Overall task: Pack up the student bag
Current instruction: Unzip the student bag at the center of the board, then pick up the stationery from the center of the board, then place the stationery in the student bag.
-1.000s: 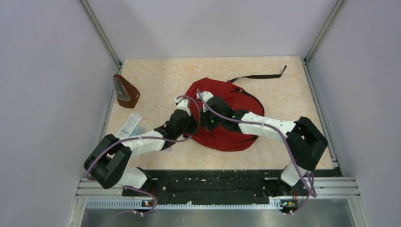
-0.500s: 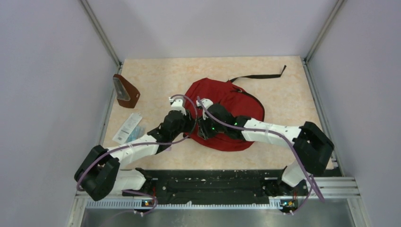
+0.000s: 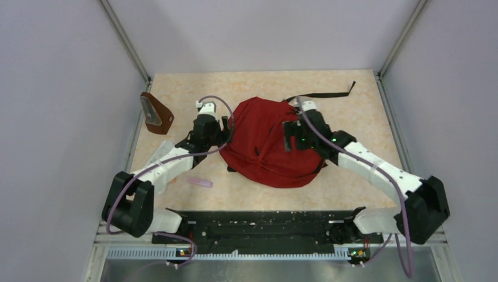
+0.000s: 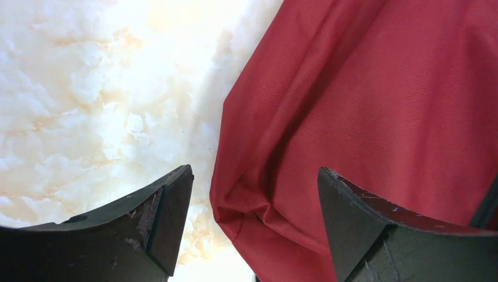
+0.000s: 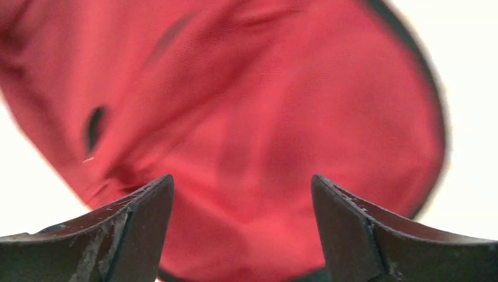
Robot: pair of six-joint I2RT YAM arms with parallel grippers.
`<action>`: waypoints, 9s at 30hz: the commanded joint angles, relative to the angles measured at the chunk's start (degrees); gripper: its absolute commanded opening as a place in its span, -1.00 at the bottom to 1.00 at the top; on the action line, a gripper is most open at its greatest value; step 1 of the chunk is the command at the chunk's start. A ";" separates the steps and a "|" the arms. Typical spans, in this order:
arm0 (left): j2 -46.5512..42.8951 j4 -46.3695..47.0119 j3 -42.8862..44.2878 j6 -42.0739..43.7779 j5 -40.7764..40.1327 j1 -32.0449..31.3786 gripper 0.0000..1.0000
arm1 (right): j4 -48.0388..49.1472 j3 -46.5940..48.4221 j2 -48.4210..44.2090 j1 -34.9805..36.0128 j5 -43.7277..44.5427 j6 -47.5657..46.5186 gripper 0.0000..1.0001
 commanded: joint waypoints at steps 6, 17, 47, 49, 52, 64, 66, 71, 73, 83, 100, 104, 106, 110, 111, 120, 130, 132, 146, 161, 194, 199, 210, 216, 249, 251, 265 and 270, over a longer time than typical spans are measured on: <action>9.14 -0.30 3.06 0.73 5.66 4.10 0.54 | -3.17 -7.46 -14.30 -23.25 1.98 -0.34 0.93; 13.02 2.16 1.23 2.11 14.39 4.34 -0.72 | 2.01 -8.81 -2.10 -28.00 -3.78 -0.89 0.00; -36.08 -21.15 -10.21 -9.92 12.15 3.64 0.32 | 11.09 3.30 4.75 -18.73 6.60 -5.42 0.54; -33.03 -18.96 -9.25 -10.33 15.01 3.18 0.29 | 11.74 2.63 3.14 -16.88 1.19 -3.66 0.52; -28.55 -16.20 -7.50 -10.57 15.33 1.13 0.28 | 14.81 1.72 2.11 -13.62 -7.53 0.70 0.40; -18.91 -9.93 -1.47 -10.13 11.43 -8.39 0.29 | 15.57 6.27 11.93 0.45 -9.58 4.05 0.40; -17.53 -9.24 -1.14 -10.24 11.43 -9.49 0.29 | 14.99 7.45 13.68 1.34 -8.89 4.02 0.38; -14.45 -7.80 -0.20 -10.33 9.51 -11.65 0.30 | 10.98 9.97 16.81 1.69 -5.22 4.28 0.06; -13.05 -7.41 0.47 -9.94 8.69 -12.42 0.30 | 10.28 9.57 16.36 1.66 -3.26 4.66 -0.03; 0.59 -6.65 9.34 -6.42 3.67 -16.36 0.34 | 10.12 4.14 13.09 0.64 1.92 6.03 -0.46; 19.79 -2.29 18.66 -6.59 -1.62 -16.60 0.50 | 17.42 -8.05 7.28 -4.56 -5.37 9.22 -0.99; 23.37 -4.24 20.91 -5.35 -3.41 -16.69 0.50 | 18.73 -8.60 7.09 -4.71 -6.33 9.10 -1.00; 24.75 -5.14 21.63 -4.48 -4.61 -16.69 0.29 | 19.23 -8.78 7.08 -4.71 -6.61 9.08 -1.00; 24.25 -8.73 22.18 -3.69 -10.13 -16.69 -0.41 | 19.76 -9.38 7.14 -4.88 -5.77 8.90 -1.00; 23.17 -9.61 21.98 -3.02 -11.61 -16.69 -0.62 | 19.78 -9.62 7.20 -4.93 -5.18 8.75 -1.00; 4.34 -13.53 17.40 2.04 -19.17 -16.60 -1.00 | 20.35 -11.92 11.07 -6.23 2.00 8.26 -1.00; 3.25 -18.56 16.32 9.55 -8.00 -15.54 -1.00 | 22.09 -12.35 14.03 -6.46 2.04 8.93 -1.00; 4.01 -19.16 16.83 9.47 -8.31 -15.57 -0.99 | 22.14 -12.08 13.59 -6.46 0.91 8.69 -1.00; -7.10 -20.38 18.60 -0.36 4.71 -15.24 0.47 | 22.29 -10.30 10.81 -6.46 -4.87 7.12 -1.00; -25.20 -27.12 -2.12 -6.59 8.55 7.87 0.80 | 20.53 -7.67 -0.08 -6.10 -11.71 0.45 0.48; -28.08 -35.18 6.93 8.10 -5.75 22.91 0.84 | 28.72 25.94 44.41 26.67 -23.16 -28.44 0.22; -28.31 -35.77 7.02 8.06 -7.60 23.08 0.84 | 26.65 31.04 49.73 26.68 -21.45 -29.40 0.08; -29.12 -35.28 6.68 7.98 -7.19 23.21 0.84 | 24.99 33.74 53.42 26.68 -21.36 -29.69 -0.53; -29.03 -35.22 6.77 7.89 -6.51 23.15 0.83 | 25.50 31.91 51.43 26.67 -23.34 -28.04 -1.00; -30.96 -34.54 6.23 7.62 -7.74 23.56 0.83 | -12.21 16.39 11.45 2.42 -1.79 -3.46 -1.00; -30.96 -34.54 6.27 7.62 -7.82 23.52 0.83 | -11.29 16.14 11.86 2.41 -2.64 -3.94 -1.00; -30.94 -34.45 6.21 7.70 -7.44 23.59 0.83 | -10.79 24.09 18.66 2.41 -6.84 -6.37 -1.00; -31.02 -34.45 6.19 7.71 -7.38 23.63 0.83 | -12.18 27.52 22.66 2.41 -6.10 -5.85 -1.00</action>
